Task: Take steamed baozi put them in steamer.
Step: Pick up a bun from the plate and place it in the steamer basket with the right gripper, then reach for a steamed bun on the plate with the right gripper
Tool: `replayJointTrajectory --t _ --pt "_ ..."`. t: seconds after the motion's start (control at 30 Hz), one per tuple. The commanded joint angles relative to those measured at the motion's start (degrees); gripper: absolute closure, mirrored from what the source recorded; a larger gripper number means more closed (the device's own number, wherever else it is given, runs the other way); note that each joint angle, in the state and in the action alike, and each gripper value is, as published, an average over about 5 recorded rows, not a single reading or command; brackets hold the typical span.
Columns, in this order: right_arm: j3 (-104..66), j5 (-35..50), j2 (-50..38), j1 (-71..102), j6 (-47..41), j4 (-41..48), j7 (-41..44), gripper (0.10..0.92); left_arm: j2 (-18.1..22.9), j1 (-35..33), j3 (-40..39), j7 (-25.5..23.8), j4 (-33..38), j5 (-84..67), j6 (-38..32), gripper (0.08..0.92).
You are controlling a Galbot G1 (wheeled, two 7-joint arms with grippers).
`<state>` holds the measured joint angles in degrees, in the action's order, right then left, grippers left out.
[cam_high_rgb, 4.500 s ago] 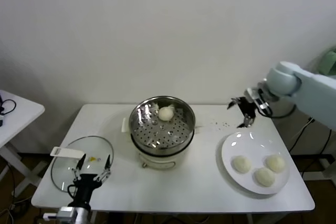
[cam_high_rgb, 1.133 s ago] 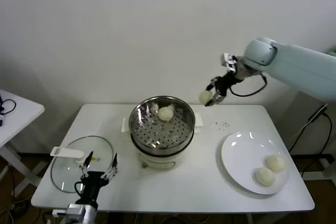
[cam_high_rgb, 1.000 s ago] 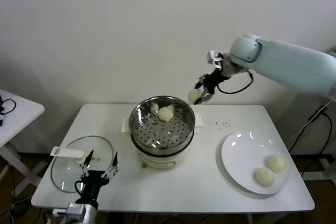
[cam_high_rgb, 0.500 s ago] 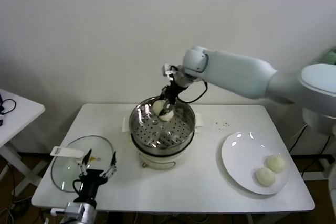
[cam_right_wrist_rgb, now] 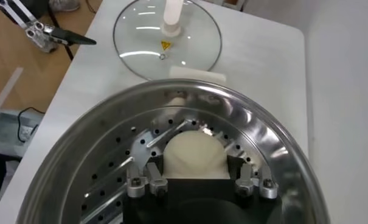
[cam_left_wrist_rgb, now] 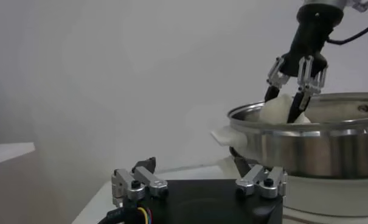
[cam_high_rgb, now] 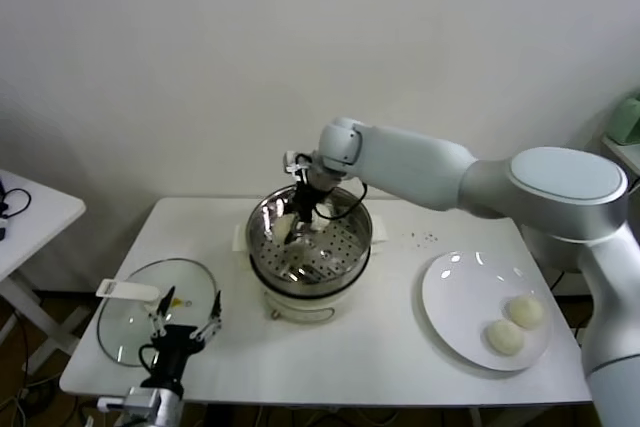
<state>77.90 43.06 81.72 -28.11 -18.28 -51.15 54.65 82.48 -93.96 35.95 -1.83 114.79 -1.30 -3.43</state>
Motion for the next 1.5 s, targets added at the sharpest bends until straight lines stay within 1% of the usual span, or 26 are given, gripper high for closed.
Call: replayJointTrajectory --t 0.03,0.53,0.87,1.07,1.17,1.3,1.5 --pt "-0.15 -1.56 2.09 2.07 0.2 2.48 0.14 0.355 -0.07 -0.2 0.11 -0.08 -0.2 -0.18 -0.07 0.177" --pt "-0.66 -3.51 2.47 3.37 0.62 3.65 0.24 0.355 -0.33 -0.37 0.12 -0.08 -0.87 -0.32 -0.26 0.177" --pt "-1.05 -4.15 2.92 3.75 1.14 4.32 0.01 0.341 -0.24 -0.22 0.08 -0.08 -1.27 -0.31 -0.37 0.177" --pt "-1.16 -3.96 2.7 3.21 0.99 3.73 1.03 0.226 -0.2 -0.2 0.06 -0.08 -1.25 -0.32 -0.37 0.177" --pt "-0.85 -3.5 2.34 1.68 1.13 3.36 2.2 0.206 -0.12 -0.15 0.11 -0.16 -1.22 -0.29 -0.35 0.177" --pt "0.31 -1.19 -0.46 -1.75 1.24 0.13 3.45 0.203 0.17 0.01 0.18 -0.2 -0.99 -0.27 -0.19 0.177" --pt "5.34 1.88 -10.11 -11.88 1.84 -10.78 7.5 0.203 0.54 -0.18 0.12 -0.16 -0.79 -0.38 -0.18 0.177"
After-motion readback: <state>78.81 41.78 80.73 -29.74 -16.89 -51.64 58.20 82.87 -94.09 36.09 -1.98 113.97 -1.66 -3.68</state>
